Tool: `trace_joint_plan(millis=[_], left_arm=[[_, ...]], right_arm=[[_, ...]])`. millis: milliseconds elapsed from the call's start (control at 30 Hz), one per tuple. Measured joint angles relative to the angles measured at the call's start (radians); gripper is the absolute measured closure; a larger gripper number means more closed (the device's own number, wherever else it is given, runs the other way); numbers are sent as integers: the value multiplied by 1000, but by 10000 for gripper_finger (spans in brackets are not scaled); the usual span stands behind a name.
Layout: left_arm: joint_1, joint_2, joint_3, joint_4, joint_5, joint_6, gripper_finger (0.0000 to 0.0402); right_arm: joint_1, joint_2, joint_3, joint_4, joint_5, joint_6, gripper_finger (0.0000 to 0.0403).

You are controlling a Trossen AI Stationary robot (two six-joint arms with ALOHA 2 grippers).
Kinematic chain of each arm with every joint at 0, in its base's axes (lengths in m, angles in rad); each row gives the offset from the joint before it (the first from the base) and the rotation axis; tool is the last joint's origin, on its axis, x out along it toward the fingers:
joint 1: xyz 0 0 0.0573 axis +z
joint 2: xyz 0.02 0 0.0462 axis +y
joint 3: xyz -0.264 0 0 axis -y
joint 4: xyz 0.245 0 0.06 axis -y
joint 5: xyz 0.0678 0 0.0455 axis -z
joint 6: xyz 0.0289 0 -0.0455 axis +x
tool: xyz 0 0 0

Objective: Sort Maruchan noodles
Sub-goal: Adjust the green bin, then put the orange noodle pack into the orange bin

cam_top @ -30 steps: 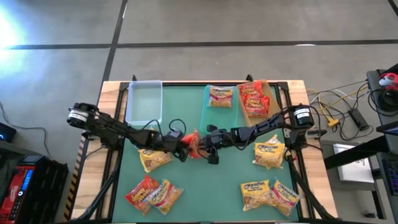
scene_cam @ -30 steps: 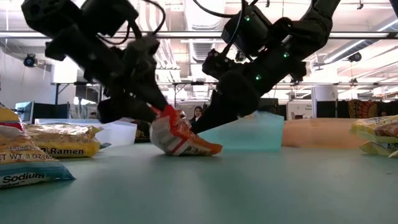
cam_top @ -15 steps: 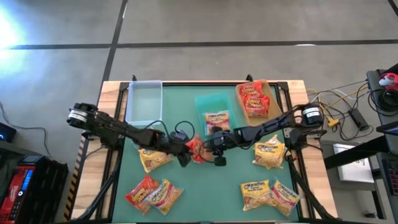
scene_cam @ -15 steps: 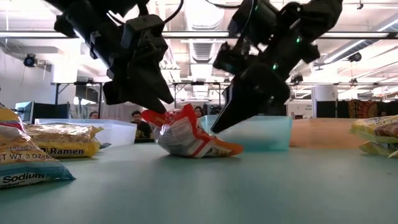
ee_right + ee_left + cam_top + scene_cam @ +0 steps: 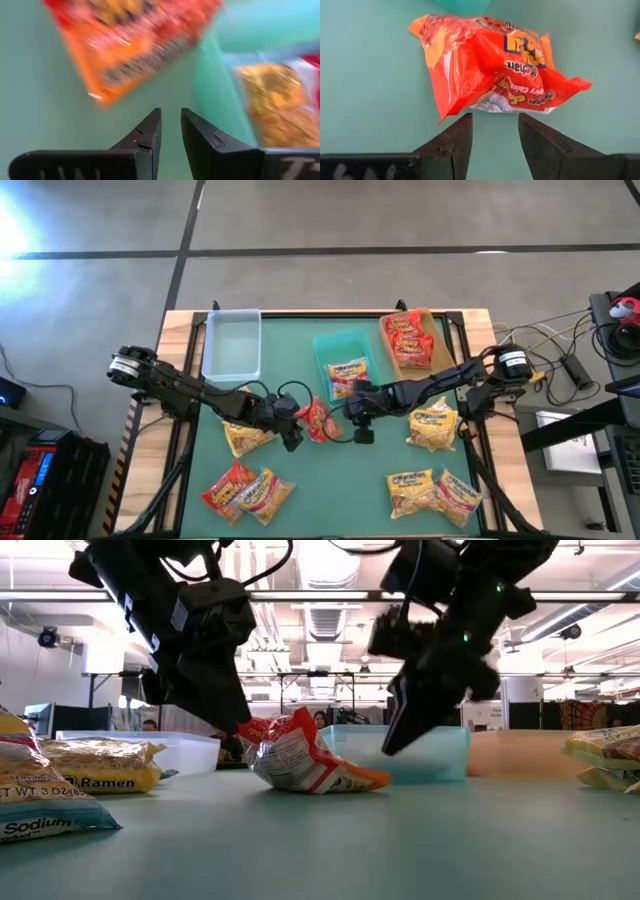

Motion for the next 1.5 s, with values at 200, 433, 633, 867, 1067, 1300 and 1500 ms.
trace_joint_plan(millis=[200, 433, 633, 867, 1067, 1300, 1500], left_arm=[[0, 0, 0, 2, -16, 7, 260], [0, 0, -1, 3, -55, 8, 260], [0, 0, -1, 2, -58, 5, 260], [-30, 0, -2, -2, 4, -7, 260], [-44, 16, -3, -3, -29, -35, 260], [-36, 78, -5, -3, -111, -37, 260], [-22, 119, -5, 9, -175, -37, 260]], right_arm=[[-24, 28, 0, -13, 187, -77, 339], [-106, 34, 0, 73, 244, -175, 339], [-151, 31, 0, 80, 237, -166, 339], [-84, 11, -3, 136, -18, -22, 339], [-11, 61, -6, 234, 18, -33, 339], [8, 133, -6, 280, 53, 21, 339], [40, 156, -6, 291, -75, 81, 339]])
